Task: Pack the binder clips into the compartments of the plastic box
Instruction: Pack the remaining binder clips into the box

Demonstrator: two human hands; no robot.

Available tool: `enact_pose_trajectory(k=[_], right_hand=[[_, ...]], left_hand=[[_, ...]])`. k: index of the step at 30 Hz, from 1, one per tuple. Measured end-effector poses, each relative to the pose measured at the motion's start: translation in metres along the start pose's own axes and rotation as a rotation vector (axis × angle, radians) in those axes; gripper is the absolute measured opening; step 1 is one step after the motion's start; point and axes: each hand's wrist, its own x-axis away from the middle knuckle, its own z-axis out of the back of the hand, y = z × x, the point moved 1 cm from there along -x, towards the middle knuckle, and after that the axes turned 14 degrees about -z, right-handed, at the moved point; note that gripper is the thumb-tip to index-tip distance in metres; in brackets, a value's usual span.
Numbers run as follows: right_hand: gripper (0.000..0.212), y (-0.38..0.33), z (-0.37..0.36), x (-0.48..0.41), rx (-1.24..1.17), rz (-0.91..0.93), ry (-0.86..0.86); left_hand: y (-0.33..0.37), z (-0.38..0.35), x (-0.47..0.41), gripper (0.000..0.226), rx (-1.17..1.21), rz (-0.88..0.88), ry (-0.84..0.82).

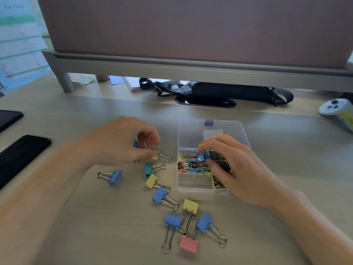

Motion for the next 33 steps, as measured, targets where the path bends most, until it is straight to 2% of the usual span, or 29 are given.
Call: enact_pose_trajectory(k=[6,12,16,20,33], right_hand=[[0.03,0.0,-0.001,0.0,0.001,0.0,0.001],[0.03,0.001,-0.001,0.0,0.002,0.006,0.001],[0.03,0.001,-0.002,-0.001,-0.01,0.008,0.001],[0.03,0.001,-0.002,-0.001,-0.008,0.012,0.001],[0.03,-0.001,0.0,0.0,-0.011,-0.001,-0.009]], left_hand=[[0.018,0.003,0.004,0.027,-0.01,0.05,-0.234],[0.027,-0.001,-0.002,0.014,-0.042,0.003,-0.195],[0.032,-0.002,0.003,0.026,-0.085,0.002,-0.261],[0.025,-0.002,0.004,0.027,-0.137,0.038,-0.282],[0.021,-0.006,-0.002,0.028,-0.154,0.045,-0.166]])
